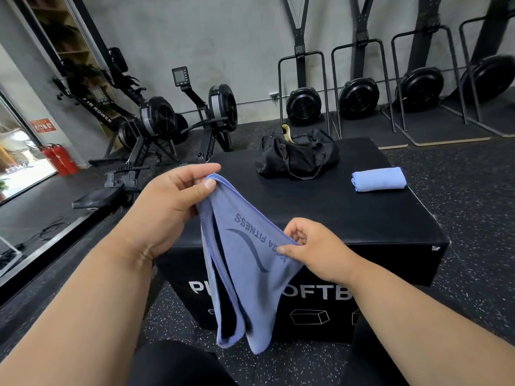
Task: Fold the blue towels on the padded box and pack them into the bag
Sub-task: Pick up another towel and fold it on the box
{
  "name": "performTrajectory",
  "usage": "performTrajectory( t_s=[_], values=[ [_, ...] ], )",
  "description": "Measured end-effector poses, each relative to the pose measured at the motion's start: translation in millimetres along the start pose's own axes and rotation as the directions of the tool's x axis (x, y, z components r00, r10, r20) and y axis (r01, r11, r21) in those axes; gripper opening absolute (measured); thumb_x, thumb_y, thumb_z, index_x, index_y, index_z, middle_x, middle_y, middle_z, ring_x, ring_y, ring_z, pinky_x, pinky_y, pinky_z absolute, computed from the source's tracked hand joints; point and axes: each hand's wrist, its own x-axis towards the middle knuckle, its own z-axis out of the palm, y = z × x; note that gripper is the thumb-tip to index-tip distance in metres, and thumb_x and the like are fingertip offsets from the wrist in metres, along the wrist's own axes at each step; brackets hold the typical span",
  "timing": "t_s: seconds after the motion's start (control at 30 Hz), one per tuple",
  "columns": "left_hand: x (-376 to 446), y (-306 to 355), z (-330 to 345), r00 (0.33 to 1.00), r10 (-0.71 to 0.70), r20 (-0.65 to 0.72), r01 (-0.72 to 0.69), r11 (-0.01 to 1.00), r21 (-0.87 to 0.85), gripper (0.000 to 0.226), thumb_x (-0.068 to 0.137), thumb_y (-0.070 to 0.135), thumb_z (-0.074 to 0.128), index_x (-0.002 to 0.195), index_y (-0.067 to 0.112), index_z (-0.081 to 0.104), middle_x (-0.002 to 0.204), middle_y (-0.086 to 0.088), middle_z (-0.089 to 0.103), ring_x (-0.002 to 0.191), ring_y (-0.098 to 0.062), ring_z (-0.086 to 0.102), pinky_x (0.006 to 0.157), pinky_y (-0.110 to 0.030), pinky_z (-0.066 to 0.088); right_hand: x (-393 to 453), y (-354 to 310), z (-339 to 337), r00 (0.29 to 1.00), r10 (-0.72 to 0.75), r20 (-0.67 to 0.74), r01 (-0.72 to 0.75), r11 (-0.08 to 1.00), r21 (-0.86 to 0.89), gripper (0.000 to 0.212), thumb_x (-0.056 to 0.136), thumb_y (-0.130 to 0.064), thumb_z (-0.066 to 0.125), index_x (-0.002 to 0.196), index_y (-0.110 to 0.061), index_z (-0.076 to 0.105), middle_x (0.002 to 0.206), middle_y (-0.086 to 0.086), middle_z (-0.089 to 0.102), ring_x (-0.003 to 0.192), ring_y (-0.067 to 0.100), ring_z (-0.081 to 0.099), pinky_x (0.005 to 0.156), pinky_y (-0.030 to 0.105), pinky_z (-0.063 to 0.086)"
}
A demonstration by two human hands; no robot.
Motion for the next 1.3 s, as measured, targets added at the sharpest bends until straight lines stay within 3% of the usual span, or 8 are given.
performTrajectory(
  t_s=[0.07,0.23,0.43,0.63,0.87,1.07,1.2,1.3],
  values=[
    [1,2,-6,1.000,0.003,-0.020,-0.004,1.000,-0.018,0.022,0.084,0.016,0.071,0.100,0.025,0.083,0.094,-0.001,0.074,0.084,-0.011,0.070,0.080,-0.027,0.057,-1,8,-3,1.000,0.014,-0.004,-0.014,1.000,0.005,0.027,0.089,-0.021,0.081,0.086,-0.012,0.056,0.066,-0.006,0.053,0.062,0.012,0.042,0.060,0.027,0.038],
    [1,6,-16,0.999,0.009,-0.047,-0.013,0.997,-0.081,0.021,0.085,0.013,0.068,0.100,0.021,0.080,0.094,0.001,0.075,0.086,-0.012,0.068,0.088,-0.030,0.055,-4,16,-8,0.990,0.032,0.137,-0.040,0.997,0.061,0.017,0.089,-0.019,0.079,0.090,-0.021,0.063,0.081,0.000,0.072,0.073,0.011,0.061,0.071,0.031,0.048],
    [3,17,-17,0.999,0.017,-0.044,-0.019,0.999,-0.047,0.023,0.087,0.013,0.068,0.108,0.019,0.075,0.097,0.001,0.075,0.089,-0.014,0.067,0.087,-0.032,0.053,-4,16,0,0.981,0.047,0.188,-0.057,0.997,0.048,0.012,0.090,-0.017,0.077,0.083,-0.018,0.067,0.079,-0.005,0.068,0.072,0.009,0.056,0.073,0.030,0.046],
    [5,24,-25,0.997,0.030,-0.077,-0.034,0.998,-0.047,0.021,0.096,0.008,0.062,0.112,0.017,0.073,0.095,0.002,0.075,0.084,-0.012,0.069,0.075,-0.026,0.059,-7,10,-4,0.976,0.059,0.208,-0.071,0.996,0.049,0.006,0.090,-0.015,0.080,0.085,-0.017,0.078,0.076,-0.007,0.074,0.071,0.004,0.063,0.072,0.020,0.050],
    [5,21,-31,0.992,0.037,-0.120,-0.041,0.999,-0.035,0.021,0.096,0.006,0.062,0.110,0.016,0.074,0.093,0.001,0.077,0.083,-0.011,0.070,0.076,-0.026,0.061,-12,6,-7,0.989,0.037,0.141,-0.052,0.993,0.106,0.005,0.088,-0.021,0.083,0.093,-0.020,0.084,0.095,0.002,0.082,0.098,0.022,0.077,0.096,0.037,0.059],
    [5,25,-36,0.990,0.048,-0.130,-0.053,0.998,-0.034,0.020,0.093,0.008,0.064,0.101,0.018,0.080,0.092,0.001,0.076,0.082,-0.011,0.070,0.073,-0.023,0.060,-11,2,-20,0.999,0.022,0.034,-0.027,0.988,0.152,0.006,0.090,-0.021,0.083,0.095,-0.019,0.083,0.095,0.004,0.081,0.098,0.027,0.077,0.098,0.044,0.059],
    [5,28,-38,0.989,0.059,-0.133,-0.061,0.998,-0.012,0.025,0.095,0.007,0.063,0.093,0.021,0.083,0.089,0.001,0.076,0.079,-0.011,0.071,0.072,-0.023,0.061,-11,1,-30,0.999,-0.031,-0.033,0.033,0.997,0.064,0.012,0.097,-0.024,0.075,0.088,-0.021,0.082,0.093,-0.002,0.080,0.094,0.019,0.075,0.093,0.037,0.058],
    [4,27,-41,0.989,0.051,-0.139,-0.054,0.998,-0.017,0.026,0.093,0.006,0.063,0.090,0.021,0.083,0.086,0.003,0.077,0.077,-0.010,0.071,0.072,-0.023,0.061,-11,-3,-38,0.996,-0.069,-0.057,0.068,0.997,-0.023,0.019,0.099,-0.022,0.070,0.084,-0.025,0.081,0.093,-0.009,0.077,0.089,0.006,0.071,0.086,0.023,0.054]
  ],
)
